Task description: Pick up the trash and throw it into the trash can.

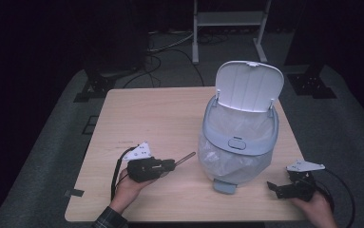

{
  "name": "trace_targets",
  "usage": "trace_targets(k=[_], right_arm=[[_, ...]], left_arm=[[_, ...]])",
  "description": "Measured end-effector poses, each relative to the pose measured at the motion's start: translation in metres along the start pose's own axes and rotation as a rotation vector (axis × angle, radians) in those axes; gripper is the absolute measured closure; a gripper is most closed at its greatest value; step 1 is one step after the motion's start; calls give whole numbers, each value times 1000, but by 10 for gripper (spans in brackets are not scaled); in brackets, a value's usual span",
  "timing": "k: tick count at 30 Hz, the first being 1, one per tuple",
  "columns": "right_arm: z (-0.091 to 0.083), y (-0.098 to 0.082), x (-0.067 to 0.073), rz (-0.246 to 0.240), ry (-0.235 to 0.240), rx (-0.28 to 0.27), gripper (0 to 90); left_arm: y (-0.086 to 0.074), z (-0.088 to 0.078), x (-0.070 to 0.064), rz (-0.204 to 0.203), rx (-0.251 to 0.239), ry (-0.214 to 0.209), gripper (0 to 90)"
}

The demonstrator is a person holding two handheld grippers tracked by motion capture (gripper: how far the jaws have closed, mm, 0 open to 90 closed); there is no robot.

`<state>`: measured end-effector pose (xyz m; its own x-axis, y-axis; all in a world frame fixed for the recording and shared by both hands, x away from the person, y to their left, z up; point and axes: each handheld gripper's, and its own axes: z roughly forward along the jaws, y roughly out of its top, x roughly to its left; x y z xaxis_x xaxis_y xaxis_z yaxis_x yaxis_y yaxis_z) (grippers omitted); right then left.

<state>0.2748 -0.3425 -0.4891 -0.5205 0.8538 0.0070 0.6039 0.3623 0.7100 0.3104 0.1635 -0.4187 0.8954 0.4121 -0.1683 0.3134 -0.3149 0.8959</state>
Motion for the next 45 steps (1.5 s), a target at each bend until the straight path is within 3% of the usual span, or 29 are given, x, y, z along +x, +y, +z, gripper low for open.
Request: trace_targets(k=[14, 19, 45], right_arm=[[0, 0, 0, 0, 0, -1, 0], [0, 0, 0, 1, 0, -1, 0], [0, 0, 0, 1, 0, -1, 0]], left_arm=[[15, -12, 5, 11, -48, -6, 790], [22, -17, 5, 8, -80, -29, 790], [61, -33, 4, 65, -170, -77, 790]])
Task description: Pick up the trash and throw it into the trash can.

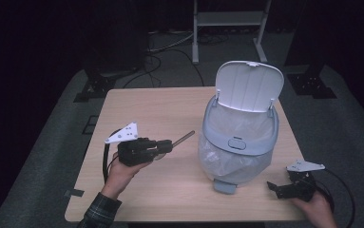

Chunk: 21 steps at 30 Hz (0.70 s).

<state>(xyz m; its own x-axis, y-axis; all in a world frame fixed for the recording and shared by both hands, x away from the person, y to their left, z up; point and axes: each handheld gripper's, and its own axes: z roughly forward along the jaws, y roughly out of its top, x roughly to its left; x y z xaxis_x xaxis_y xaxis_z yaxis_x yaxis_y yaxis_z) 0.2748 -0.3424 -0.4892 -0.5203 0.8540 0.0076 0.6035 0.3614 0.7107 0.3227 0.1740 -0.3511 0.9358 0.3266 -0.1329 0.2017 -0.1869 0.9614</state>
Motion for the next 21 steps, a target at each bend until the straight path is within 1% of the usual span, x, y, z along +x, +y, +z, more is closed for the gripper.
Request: trace_targets(k=[3, 9, 13, 14, 15, 16, 21], right_arm=[[0, 0, 0, 0, 0, 0, 0], [0, 0, 0, 0, 0, 0, 0], [0, 0, 0, 0, 0, 0, 0], [0, 0, 0, 0, 0, 0, 0], [0, 0, 0, 0, 0, 0, 0], [0, 0, 0, 0, 0, 0, 0], [0, 0, 0, 0, 0, 0, 0]], left_arm=[[4, 0, 0, 6, -4, -1, 790], [17, 0, -2, 17, -30, -21, 791], [23, 2, -2, 25, -37, -30, 791], [27, 3, -3, 29, -42, -35, 791], [27, 3, -3, 29, -42, -35, 791], [32, 4, -4, 35, -45, -41, 790], [45, 9, -6, 51, -56, -57, 791]])
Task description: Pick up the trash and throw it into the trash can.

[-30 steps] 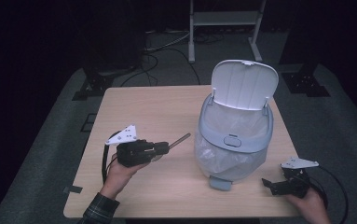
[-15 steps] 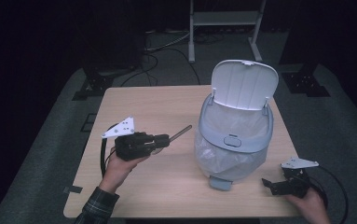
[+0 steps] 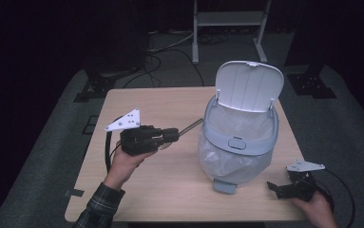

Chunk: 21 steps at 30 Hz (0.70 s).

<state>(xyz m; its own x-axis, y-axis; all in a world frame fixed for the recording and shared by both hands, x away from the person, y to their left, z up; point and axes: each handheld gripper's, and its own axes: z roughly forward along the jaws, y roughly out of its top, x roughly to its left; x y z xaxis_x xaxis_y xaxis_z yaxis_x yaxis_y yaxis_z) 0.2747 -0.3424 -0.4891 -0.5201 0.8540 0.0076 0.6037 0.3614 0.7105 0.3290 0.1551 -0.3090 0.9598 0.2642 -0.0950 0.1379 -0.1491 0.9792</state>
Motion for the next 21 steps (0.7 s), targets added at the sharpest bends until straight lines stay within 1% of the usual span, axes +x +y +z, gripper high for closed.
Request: trace_targets(k=[1, 2, 3, 5, 7, 8, 11, 12, 13, 16, 17, 19, 21], right_arm=[[0, 0, 0, 0, 0, 0, 0], [0, 0, 0, 0, 0, 0, 0], [0, 0, 0, 0, 0, 0, 0], [0, 0, 0, 0, 0, 0, 0], [0, 0, 0, 0, 0, 0, 0], [0, 0, 0, 0, 0, 0, 0], [0, 0, 0, 0, 0, 0, 0], [0, 0, 0, 0, 0, 0, 0], [0, 0, 0, -1, 0, 0, 0], [0, 0, 0, 0, 0, 0, 0], [0, 0, 0, -1, 0, 0, 0], [0, 0, 0, 0, 0, 0, 0], [0, 0, 0, 0, 0, 0, 0]], left_arm=[[0, 0, 0, 0, 0, 0, 791], [6, 2, -1, 8, -2, -6, 790], [6, 2, -1, 8, -2, -6, 790], [14, 7, -2, 15, -10, -18, 790], [18, 10, -2, 22, -8, -25, 791], [18, 10, -2, 22, -8, -25, 791], [28, 17, -3, 27, -9, -39, 790], [28, 17, -3, 27, -9, -39, 791], [32, 21, -3, 34, -8, -45, 791], [37, 25, -3, 39, -6, -52, 790], [42, 29, -2, 44, -7, -57, 791], [47, 33, -2, 48, -9, -63, 791], [50, 36, -1, 49, -9, -69, 791]])
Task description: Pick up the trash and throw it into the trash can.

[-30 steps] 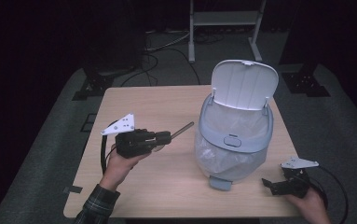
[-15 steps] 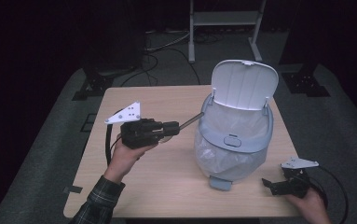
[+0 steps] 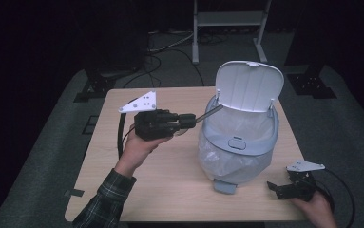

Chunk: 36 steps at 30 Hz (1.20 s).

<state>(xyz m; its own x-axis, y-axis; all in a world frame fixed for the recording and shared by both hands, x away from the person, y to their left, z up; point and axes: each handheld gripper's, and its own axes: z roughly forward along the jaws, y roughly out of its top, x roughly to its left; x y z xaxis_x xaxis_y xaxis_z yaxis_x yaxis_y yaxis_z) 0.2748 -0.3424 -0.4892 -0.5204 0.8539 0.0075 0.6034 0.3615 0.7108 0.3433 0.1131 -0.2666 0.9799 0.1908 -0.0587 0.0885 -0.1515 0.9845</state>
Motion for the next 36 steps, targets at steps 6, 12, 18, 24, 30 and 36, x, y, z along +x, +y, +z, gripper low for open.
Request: trace_targets(k=[6, 12, 18, 24, 30, 36], right_arm=[[0, 0, 0, 0, 0, 0, 0], [0, 0, 0, 0, 0, 0, 0], [0, 0, 0, 0, 0, 0, 0], [0, 0, 0, 0, 0, 0, 0], [0, 0, 0, -1, 2, 0, 0], [0, 0, 0, -2, 2, 0, 0]], left_arm=[[17, 19, 2, 22, 8, -17, 790], [29, 36, 3, 32, 2, -36, 791], [34, 51, 4, 33, -2, -50, 791], [36, 70, 7, 31, -1, -65, 791], [36, 82, 8, 28, -6, -69, 790], [37, 93, 9, 32, -1, -67, 790]])
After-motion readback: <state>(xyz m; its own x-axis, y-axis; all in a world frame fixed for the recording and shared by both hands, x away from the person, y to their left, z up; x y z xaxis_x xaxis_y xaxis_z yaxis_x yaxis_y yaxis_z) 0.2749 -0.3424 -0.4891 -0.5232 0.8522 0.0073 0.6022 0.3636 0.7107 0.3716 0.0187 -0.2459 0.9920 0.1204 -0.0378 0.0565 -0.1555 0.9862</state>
